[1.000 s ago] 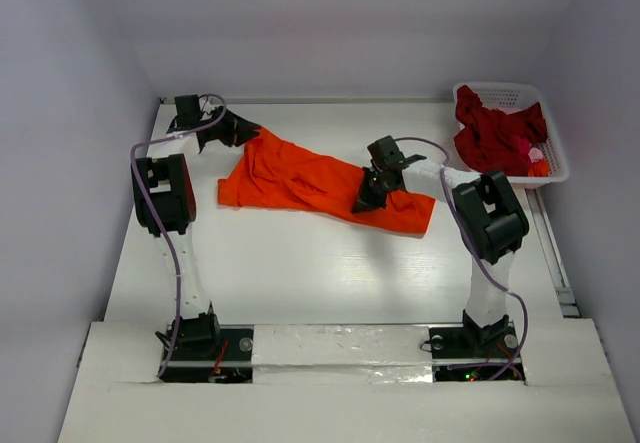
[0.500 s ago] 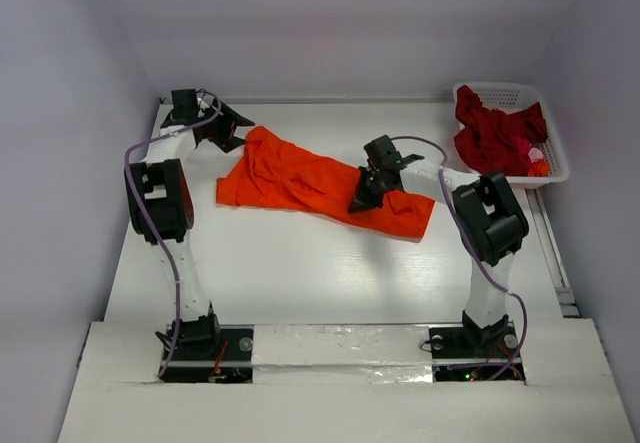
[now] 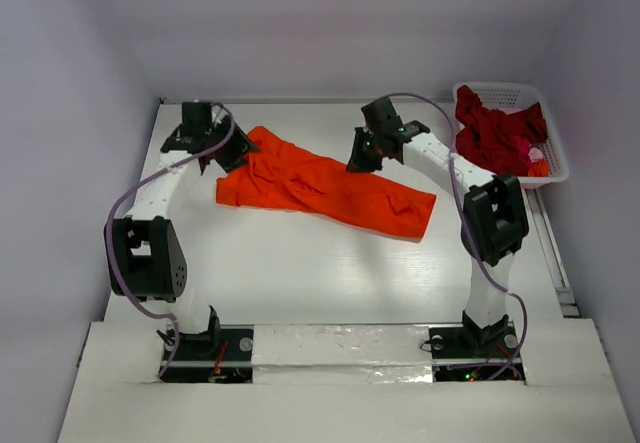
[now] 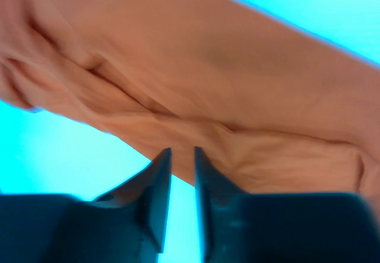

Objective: Fold and stack the t-shirts
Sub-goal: Rotate the tshirt 90 degrees

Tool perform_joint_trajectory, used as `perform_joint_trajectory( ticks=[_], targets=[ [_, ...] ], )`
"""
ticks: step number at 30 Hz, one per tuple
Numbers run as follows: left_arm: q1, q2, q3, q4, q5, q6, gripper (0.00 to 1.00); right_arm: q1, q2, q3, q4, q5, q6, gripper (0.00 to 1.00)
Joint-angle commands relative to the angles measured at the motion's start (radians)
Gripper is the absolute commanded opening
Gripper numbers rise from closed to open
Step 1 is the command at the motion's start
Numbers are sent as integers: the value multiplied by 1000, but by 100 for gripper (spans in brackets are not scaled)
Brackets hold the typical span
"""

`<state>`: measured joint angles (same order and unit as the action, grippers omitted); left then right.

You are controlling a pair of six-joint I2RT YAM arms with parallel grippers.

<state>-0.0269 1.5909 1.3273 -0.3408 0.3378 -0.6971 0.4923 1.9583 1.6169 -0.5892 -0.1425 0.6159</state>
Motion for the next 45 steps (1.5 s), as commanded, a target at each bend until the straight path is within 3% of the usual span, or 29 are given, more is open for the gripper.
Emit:
perform_joint_trajectory(
  ticks=[1, 3, 19, 25, 34, 45],
  targets=[
    [-39, 12, -97, -46, -6, 25, 44, 8, 19, 124, -107, 110, -65, 12],
    [-60, 20, -120, -34, -10, 21, 38, 8, 37, 136, -123, 122, -67, 0],
    [-136, 72, -183, -40, -63, 34, 32, -1, -22, -104, -55, 135, -84, 0],
    [-169, 80, -221, -47, -57, 45, 32, -1, 16, -48, -69, 109, -90, 0],
    [-188, 69, -296, 0, -68, 18, 31, -43, 174, 236, -178, 84, -128, 0],
    [-188, 121, -277, 19, -54, 1, 31, -70, 91, 66, -110, 77, -140, 0]
  ],
)
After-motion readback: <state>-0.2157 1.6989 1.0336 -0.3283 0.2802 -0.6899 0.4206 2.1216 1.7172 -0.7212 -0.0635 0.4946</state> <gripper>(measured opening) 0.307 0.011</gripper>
